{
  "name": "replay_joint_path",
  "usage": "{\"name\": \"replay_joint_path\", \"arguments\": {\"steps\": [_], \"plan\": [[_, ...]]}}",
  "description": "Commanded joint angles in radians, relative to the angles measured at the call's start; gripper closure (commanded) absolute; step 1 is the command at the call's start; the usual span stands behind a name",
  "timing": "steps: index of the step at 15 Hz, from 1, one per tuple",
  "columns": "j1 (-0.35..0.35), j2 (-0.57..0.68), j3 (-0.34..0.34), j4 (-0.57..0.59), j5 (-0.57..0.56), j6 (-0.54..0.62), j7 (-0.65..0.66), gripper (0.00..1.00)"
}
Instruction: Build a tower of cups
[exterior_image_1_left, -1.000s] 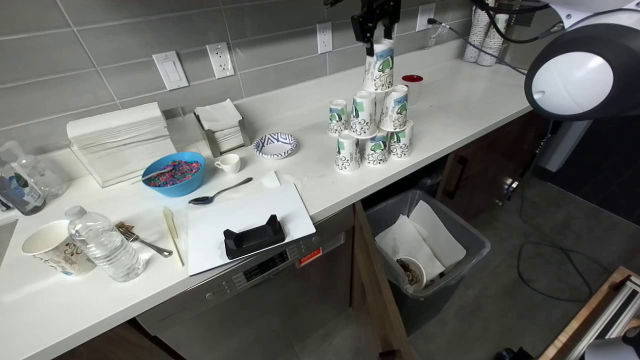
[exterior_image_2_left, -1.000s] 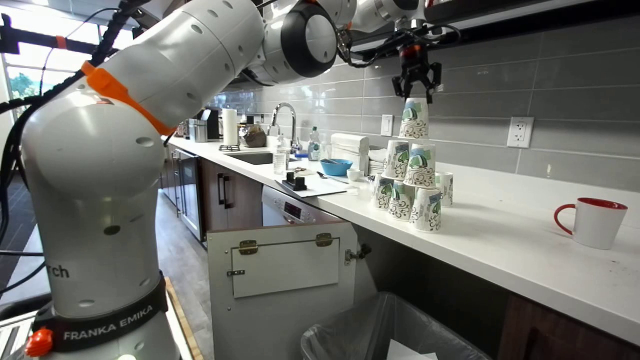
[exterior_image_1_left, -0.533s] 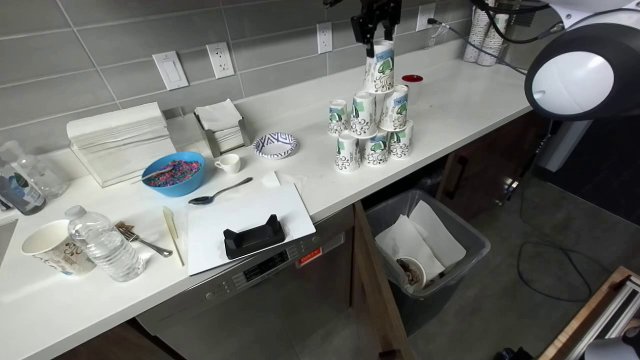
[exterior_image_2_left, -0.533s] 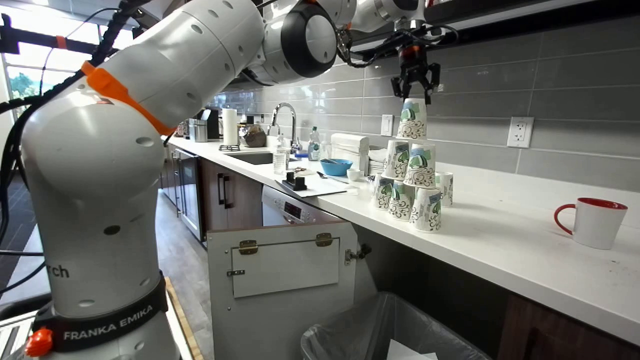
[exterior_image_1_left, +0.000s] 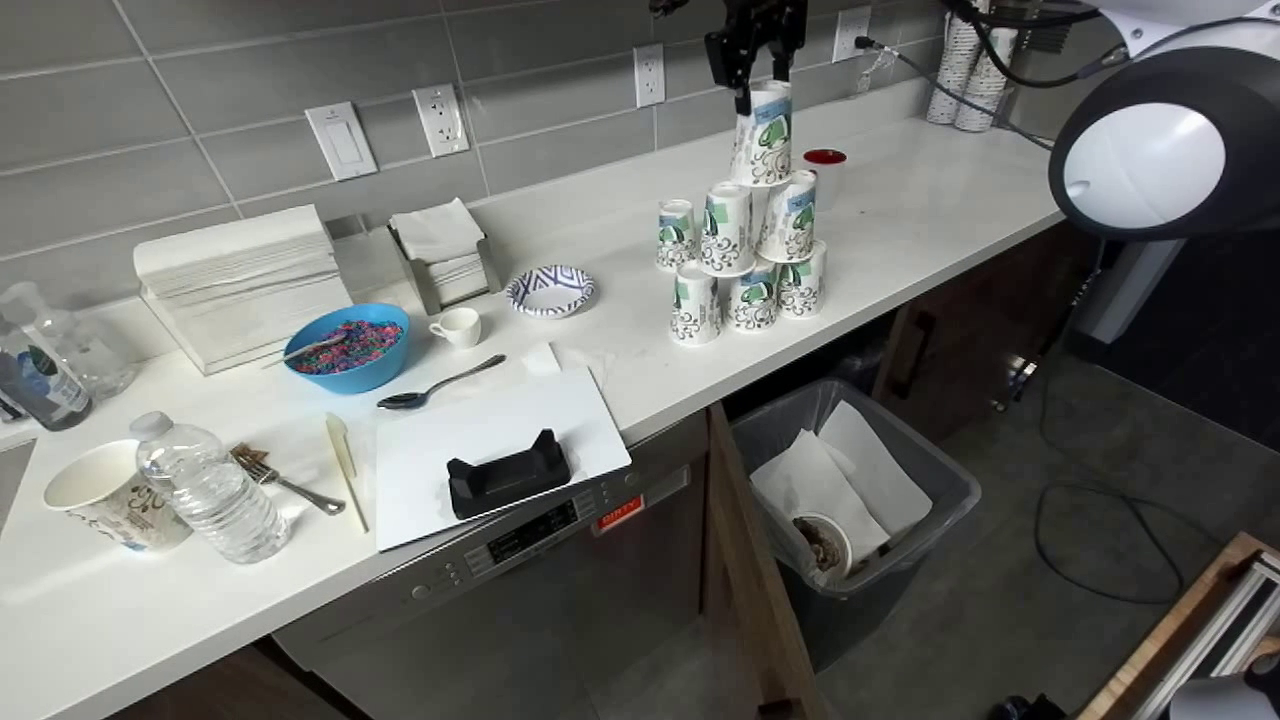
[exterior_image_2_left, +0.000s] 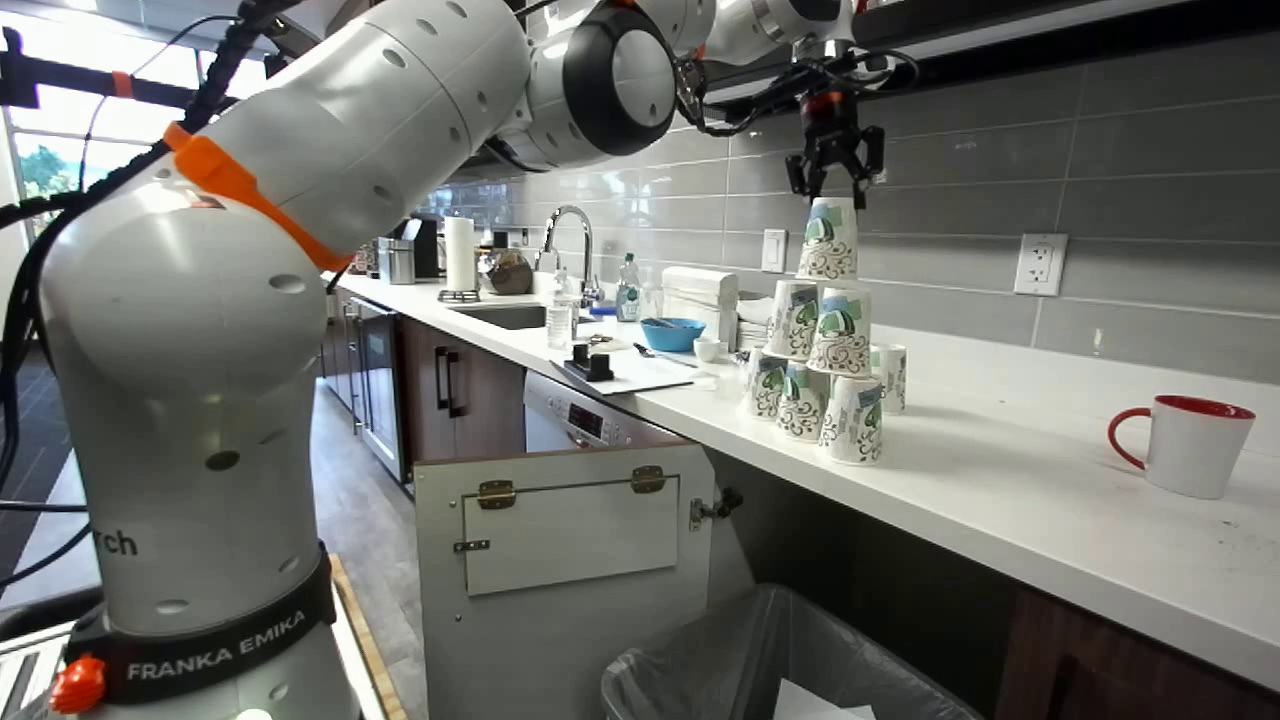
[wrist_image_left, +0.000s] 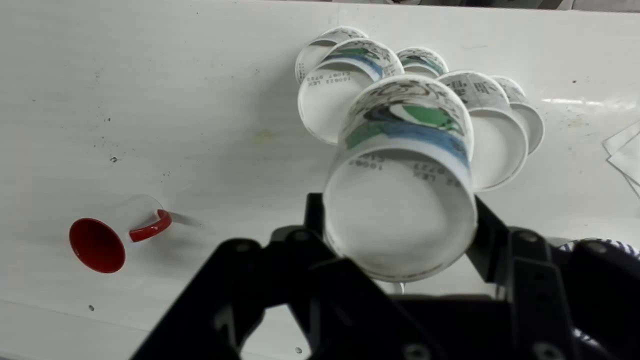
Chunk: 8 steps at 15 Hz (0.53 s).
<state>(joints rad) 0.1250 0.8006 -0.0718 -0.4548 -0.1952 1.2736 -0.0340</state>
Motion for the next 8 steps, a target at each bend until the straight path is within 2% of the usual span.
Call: {"name": "replay_joint_path", "arguments": {"steps": [1,8], "plan": [[-0.008,0.008,0.005,0.009,0.019,-0.026,0.026,0.03],[-0.006,-0.008,0.01,0.002,0.029,-0.02,0.05,0.0]]}}
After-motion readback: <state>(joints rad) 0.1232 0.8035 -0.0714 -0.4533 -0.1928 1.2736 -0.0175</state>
